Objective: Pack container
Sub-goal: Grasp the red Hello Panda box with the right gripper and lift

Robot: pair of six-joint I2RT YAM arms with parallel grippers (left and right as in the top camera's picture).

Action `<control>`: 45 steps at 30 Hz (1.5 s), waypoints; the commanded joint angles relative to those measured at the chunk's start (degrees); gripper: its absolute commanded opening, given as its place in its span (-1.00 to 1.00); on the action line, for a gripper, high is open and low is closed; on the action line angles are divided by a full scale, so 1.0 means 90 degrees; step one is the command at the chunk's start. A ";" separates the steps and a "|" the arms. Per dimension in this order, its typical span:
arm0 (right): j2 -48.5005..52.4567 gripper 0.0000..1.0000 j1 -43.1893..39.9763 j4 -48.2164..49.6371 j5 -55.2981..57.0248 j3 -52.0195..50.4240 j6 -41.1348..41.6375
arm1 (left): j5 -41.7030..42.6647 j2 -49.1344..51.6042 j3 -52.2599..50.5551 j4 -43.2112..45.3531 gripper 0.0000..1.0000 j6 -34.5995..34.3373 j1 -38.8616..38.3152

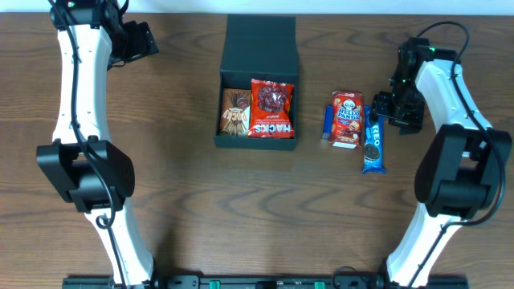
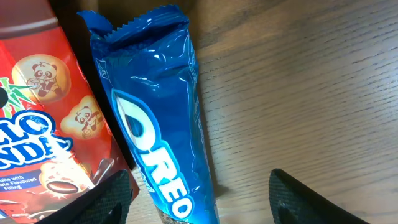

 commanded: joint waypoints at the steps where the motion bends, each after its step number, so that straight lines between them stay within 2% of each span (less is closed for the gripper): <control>1: 0.0017 0.37 0.0049 0.0044 -0.0294 -0.0019 0.0066 | -0.0066 -0.0032 -0.0036 -0.0024 0.90 -0.0070 0.0002; 8: 0.0017 0.29 0.0391 0.0095 -0.0580 0.0466 0.0187 | -0.0066 -0.0032 -0.0036 -0.0024 0.90 -0.0073 0.0002; 14: 0.0039 0.43 0.0835 0.0459 -0.0583 0.0622 0.0185 | -0.0068 -0.0032 -0.0036 -0.0080 0.91 -0.0070 0.0002; 21: 0.0066 0.45 0.1243 0.0741 -0.0578 0.0449 0.0216 | -0.0070 -0.0032 -0.0036 -0.0087 0.90 -0.0070 0.0005; 28: 0.0095 0.51 0.1282 0.0828 -0.0556 0.0172 0.0350 | -0.0070 -0.0032 -0.0036 -0.0078 0.90 -0.0068 0.0005; 45: 0.0221 0.47 0.1275 0.0877 -0.0386 -0.0085 0.0325 | -0.0070 -0.0032 -0.0036 -0.0061 0.91 -0.0049 0.0005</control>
